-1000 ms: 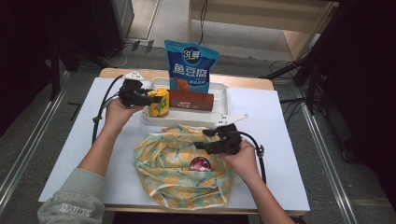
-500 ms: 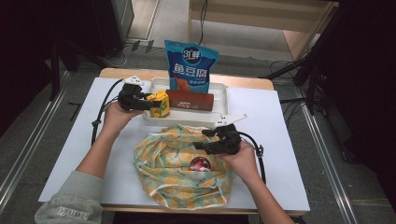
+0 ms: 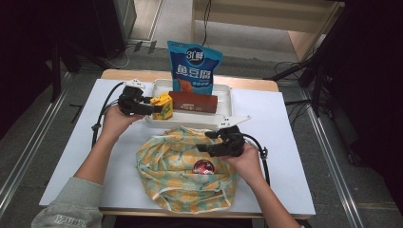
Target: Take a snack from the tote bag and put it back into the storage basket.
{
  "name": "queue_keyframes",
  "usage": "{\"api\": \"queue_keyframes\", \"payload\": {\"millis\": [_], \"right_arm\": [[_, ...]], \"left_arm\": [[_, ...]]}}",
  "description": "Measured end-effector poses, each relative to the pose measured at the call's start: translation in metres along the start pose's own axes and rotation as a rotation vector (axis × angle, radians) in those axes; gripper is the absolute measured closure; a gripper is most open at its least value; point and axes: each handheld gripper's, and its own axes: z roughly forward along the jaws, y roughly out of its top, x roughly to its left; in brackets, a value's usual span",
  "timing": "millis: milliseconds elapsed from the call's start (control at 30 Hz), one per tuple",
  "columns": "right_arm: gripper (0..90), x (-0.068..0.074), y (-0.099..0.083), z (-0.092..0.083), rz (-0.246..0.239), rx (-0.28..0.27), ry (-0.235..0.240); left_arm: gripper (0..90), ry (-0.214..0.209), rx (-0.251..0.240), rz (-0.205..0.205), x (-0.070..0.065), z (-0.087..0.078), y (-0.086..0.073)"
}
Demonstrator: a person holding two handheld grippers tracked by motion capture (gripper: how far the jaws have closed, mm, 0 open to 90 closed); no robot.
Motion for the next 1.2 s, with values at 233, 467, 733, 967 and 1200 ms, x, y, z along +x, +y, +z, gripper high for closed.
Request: {"api": "queue_keyframes", "payload": {"millis": [233,467,733,967,1200], "right_arm": [[37.4,0.001,0.003,0.003,-0.011,0.001,0.006],[37.6,0.001,0.006,0.005,-0.010,0.004,0.012],[37.6,0.001,0.008,0.008,-0.019,0.005,0.018],[37.7,0.002,0.010,0.010,-0.026,0.006,0.024],[38.4,0.003,0.011,0.010,-0.030,0.004,0.024]], "left_arm": [[40.9,0.000,0.002,-0.022,0.000,-0.009,-0.005],[41.2,0.009,0.000,-0.025,-0.003,-0.017,-0.010],[46.5,0.010,0.018,-0.043,-0.009,-0.027,-0.014],[68.6,-0.046,0.015,-0.057,-0.016,-0.028,-0.016],[87.2,-0.059,0.035,-0.039,-0.020,-0.019,-0.017]]}}
